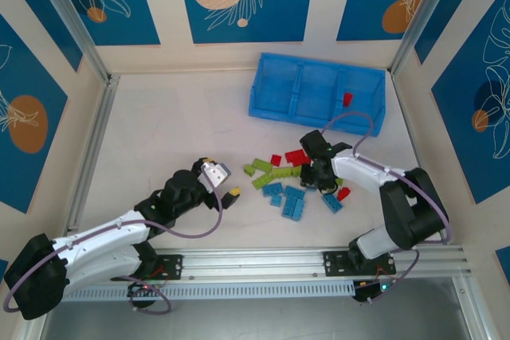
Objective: Sort the legos into containers by color
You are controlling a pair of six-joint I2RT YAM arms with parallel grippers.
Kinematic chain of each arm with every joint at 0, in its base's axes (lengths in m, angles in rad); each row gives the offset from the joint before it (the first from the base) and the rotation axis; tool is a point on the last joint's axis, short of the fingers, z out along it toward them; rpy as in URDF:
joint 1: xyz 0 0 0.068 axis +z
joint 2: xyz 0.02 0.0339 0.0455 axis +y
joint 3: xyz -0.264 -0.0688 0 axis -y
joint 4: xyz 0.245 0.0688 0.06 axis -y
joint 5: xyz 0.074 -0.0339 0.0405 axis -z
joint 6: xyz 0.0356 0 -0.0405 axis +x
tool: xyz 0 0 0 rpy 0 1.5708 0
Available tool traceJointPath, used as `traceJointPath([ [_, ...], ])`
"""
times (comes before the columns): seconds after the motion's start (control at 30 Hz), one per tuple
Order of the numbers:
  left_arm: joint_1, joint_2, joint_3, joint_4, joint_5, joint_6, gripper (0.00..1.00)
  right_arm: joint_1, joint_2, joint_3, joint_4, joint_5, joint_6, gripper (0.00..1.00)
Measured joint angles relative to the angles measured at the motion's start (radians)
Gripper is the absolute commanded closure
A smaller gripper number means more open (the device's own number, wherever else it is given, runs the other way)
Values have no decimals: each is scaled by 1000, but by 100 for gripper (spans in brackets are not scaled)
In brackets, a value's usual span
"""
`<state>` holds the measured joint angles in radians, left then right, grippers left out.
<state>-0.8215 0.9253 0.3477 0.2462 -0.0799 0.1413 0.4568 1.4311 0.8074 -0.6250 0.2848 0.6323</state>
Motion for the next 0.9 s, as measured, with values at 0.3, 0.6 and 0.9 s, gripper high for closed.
traceJointPath([
  [0.3,0,0,0,0,0,0,0,-80,-66,332,36,112,-79,79],
  [0.6,0,19,5,-4,-61,0,0,-240,599,991,5,120,-162,73],
  [0.9,0,27,5,-9,-79,0,0,-269,824,1326,-188,121,-171,50],
])
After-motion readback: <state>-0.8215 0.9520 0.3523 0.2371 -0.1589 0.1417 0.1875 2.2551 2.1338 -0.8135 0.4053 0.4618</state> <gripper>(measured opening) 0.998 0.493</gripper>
